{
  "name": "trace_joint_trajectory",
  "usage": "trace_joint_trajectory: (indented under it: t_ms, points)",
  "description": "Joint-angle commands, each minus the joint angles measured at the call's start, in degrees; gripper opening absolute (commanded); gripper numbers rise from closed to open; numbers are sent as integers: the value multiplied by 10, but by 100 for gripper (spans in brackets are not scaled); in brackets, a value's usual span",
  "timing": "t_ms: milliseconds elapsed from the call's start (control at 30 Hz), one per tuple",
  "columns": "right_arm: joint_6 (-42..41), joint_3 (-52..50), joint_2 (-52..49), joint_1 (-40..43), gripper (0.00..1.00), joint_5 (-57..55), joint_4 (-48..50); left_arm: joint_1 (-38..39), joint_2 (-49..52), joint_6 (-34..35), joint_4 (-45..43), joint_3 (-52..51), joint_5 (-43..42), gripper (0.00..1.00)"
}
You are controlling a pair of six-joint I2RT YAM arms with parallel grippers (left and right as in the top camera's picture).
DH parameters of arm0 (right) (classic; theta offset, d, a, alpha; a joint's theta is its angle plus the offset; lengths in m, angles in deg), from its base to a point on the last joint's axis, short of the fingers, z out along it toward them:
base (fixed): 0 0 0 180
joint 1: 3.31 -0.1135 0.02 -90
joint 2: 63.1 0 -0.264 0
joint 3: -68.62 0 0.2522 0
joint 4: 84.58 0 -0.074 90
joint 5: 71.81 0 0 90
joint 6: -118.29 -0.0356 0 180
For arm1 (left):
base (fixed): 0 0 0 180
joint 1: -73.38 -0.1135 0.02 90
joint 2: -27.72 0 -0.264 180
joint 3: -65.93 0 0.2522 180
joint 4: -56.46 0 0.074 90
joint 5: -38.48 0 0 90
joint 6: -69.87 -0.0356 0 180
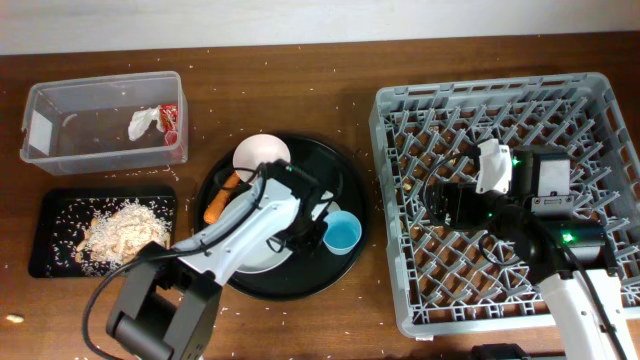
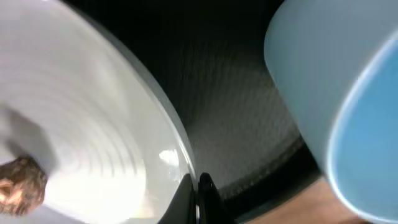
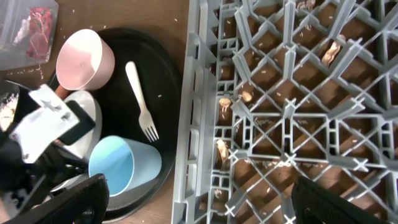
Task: Sort waste into correct bins and load items into the dishwasher rack
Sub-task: 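Lift the white plate with the left gripper and tip food scrap onto black tray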
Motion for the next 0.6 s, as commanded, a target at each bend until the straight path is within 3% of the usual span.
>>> trace_joint_trajectory:
  t_ms: [0, 133, 567]
  points:
    - [-3, 8, -1, 3, 93, -5, 6, -26, 6, 7, 37, 56, -12, 0]
    - [-3, 8, -1, 3, 93, -5, 12, -62, -1, 7, 75, 102, -11, 0]
    - [3, 8, -1, 3, 93, 0, 13, -140, -99, 20, 95, 107, -13, 0]
